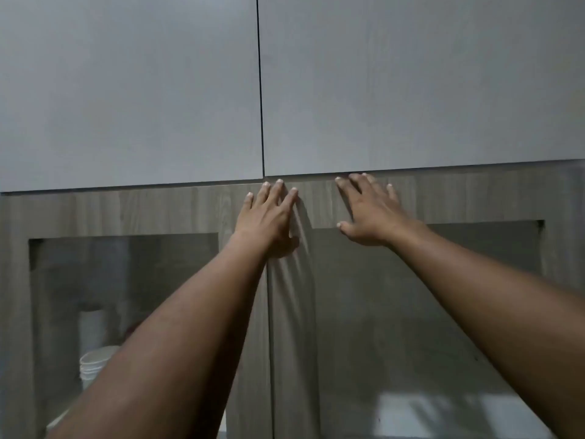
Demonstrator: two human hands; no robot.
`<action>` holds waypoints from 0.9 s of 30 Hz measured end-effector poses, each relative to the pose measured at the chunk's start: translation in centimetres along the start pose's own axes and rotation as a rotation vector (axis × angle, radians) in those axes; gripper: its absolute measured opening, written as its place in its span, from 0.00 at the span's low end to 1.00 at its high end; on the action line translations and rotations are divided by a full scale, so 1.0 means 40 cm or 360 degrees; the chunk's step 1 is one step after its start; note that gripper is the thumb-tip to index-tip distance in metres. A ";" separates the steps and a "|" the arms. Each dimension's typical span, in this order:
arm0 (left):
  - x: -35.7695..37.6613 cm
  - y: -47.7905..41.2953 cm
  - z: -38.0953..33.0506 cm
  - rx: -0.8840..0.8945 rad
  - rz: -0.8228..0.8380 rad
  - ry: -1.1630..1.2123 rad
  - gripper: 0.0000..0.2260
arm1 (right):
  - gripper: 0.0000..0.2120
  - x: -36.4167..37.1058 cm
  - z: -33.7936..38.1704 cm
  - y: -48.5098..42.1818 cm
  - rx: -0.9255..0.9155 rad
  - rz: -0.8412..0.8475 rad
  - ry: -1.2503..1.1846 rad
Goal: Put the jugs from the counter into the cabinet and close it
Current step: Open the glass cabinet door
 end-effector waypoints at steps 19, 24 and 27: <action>-0.135 0.058 -0.034 -0.0135 -0.0315 0.0106 0.50 | 0.27 -0.113 0.061 0.092 0.0114 -0.0341 -0.0292; -0.248 0.171 -0.077 -0.0072 -0.0468 0.0115 0.50 | 0.22 -0.202 0.084 0.189 0.0192 -0.0504 -0.0543; -0.321 0.235 -0.122 -0.0025 -0.0666 0.0189 0.38 | 0.19 -0.263 0.089 0.254 0.0226 -0.0657 -0.0662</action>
Point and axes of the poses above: each hand's wrist, its own y-axis away from the middle knuckle, its own x-axis out of the palm, z = x × y, the point moved 1 cm from there along -y, towards the middle knuckle, and after that the axes turned 2 degrees about -y, right-handed, at the moved point
